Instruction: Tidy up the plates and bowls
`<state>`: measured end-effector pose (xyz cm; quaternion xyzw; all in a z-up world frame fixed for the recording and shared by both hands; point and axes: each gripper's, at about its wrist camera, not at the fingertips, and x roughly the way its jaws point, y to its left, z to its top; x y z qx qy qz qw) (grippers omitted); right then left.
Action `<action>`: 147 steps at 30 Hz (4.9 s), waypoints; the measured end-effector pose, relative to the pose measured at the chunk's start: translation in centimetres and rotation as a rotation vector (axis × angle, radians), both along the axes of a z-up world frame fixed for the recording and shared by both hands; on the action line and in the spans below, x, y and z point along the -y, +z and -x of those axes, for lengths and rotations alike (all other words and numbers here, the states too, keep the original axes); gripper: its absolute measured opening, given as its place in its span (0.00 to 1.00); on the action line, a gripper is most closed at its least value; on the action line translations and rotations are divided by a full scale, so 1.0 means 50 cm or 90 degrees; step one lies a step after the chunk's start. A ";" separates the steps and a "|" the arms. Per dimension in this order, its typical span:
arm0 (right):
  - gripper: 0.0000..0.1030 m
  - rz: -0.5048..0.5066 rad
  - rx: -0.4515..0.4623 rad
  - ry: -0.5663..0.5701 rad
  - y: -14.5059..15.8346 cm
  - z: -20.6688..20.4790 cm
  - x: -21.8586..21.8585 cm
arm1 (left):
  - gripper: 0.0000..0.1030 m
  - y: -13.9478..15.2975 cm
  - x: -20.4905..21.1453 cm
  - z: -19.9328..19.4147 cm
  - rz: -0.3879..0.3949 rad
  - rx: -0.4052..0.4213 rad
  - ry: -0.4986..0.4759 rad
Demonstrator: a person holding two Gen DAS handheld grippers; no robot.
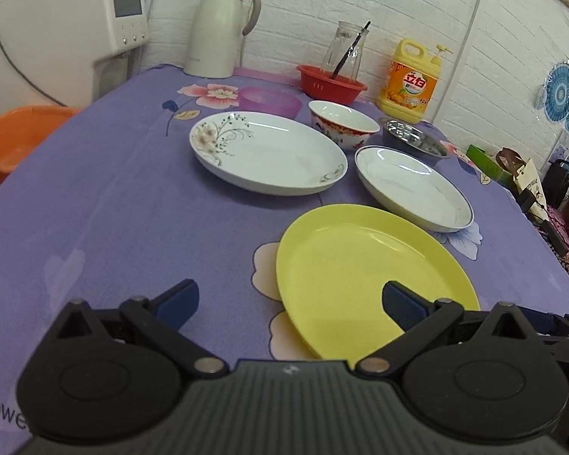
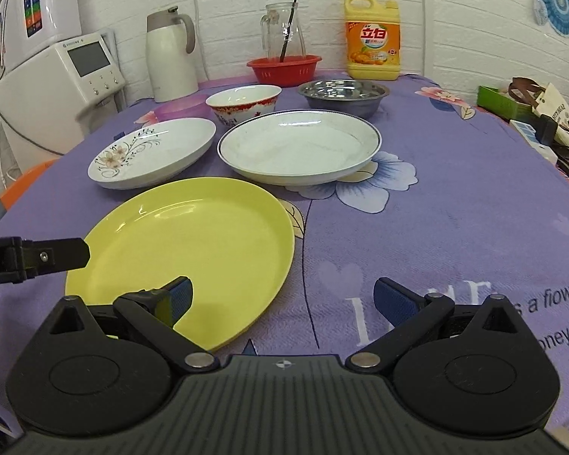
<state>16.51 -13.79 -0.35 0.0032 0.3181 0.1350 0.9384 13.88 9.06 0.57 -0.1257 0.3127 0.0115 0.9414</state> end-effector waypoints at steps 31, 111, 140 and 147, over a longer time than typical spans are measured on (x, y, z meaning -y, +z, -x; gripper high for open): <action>1.00 0.015 0.027 0.089 -0.002 -0.016 -0.070 | 0.49 -0.025 0.032 -0.049 -0.077 -0.034 -0.039; 1.00 0.047 -0.067 0.367 0.025 -0.366 -0.310 | 0.80 -0.011 -0.237 -0.319 -0.036 -0.066 0.066; 1.00 0.006 -0.011 0.280 0.098 -0.230 -0.252 | 0.69 0.079 -0.147 -0.238 -0.047 -0.017 0.003; 1.00 -0.013 -0.020 0.263 0.090 -0.128 -0.206 | 0.69 0.083 -0.101 -0.130 -0.057 -0.003 -0.025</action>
